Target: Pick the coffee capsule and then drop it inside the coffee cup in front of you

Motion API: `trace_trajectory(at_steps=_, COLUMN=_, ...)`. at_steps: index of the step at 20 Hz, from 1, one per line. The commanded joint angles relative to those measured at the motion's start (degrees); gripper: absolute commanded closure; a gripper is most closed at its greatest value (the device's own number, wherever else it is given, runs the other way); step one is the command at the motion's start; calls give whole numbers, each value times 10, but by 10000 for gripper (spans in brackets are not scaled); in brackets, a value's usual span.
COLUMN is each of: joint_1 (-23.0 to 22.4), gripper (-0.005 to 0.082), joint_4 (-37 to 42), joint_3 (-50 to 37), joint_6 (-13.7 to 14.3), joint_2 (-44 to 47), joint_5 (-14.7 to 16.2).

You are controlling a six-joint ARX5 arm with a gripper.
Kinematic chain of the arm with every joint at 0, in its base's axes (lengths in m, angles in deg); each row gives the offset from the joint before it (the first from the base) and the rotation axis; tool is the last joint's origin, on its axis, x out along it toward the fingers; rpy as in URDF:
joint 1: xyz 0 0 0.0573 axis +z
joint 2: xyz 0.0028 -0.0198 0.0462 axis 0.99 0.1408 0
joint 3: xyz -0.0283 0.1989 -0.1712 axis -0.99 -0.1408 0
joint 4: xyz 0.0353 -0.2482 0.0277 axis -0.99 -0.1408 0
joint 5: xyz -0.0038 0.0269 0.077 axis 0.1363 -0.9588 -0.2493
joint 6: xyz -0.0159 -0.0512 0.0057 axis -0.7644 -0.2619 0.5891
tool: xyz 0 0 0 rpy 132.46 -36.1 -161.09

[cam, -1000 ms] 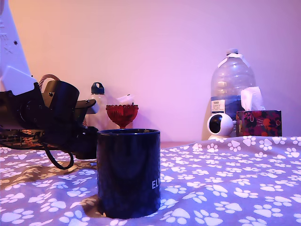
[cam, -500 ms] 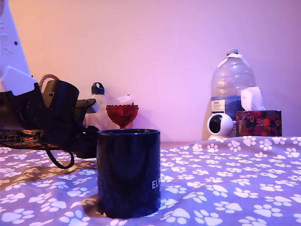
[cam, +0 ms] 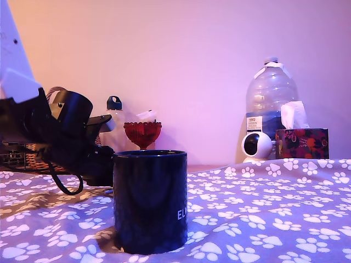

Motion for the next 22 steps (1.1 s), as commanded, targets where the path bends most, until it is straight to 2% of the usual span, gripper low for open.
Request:
trace_trajectory(at_steps=1, joint_1=1, gripper=694, joint_4=-33, joint_3=-1, joint_6=3, joint_2=-14, joint_5=7)
trace_trajectory(at_steps=4, joint_1=3, gripper=694, joint_4=-84, joint_3=-1, joint_6=5, joint_2=-42, joint_5=7)
trace_trajectory(at_steps=8, joint_1=4, gripper=694, joint_4=-165, joint_3=-1, joint_6=30, joint_2=-90, joint_5=10)
trace_trajectory(at_steps=11, joint_1=8, gripper=694, joint_4=-210, joint_3=-1, joint_6=34, joint_2=-125, joint_5=18)
trace_trajectory(at_steps=17, joint_1=11, gripper=694, joint_4=-311, joint_3=-1, joint_6=48, joint_2=-199, joint_5=57)
trace_trajectory(at_steps=19, joint_1=13, gripper=694, joint_4=-358, joint_3=-1, joint_6=63, joint_2=-226, joint_5=81)
trace_trajectory(at_steps=22, joint_1=13, gripper=694, joint_4=-416, joint_3=-2, joint_6=81, joint_2=-265, joint_5=94)
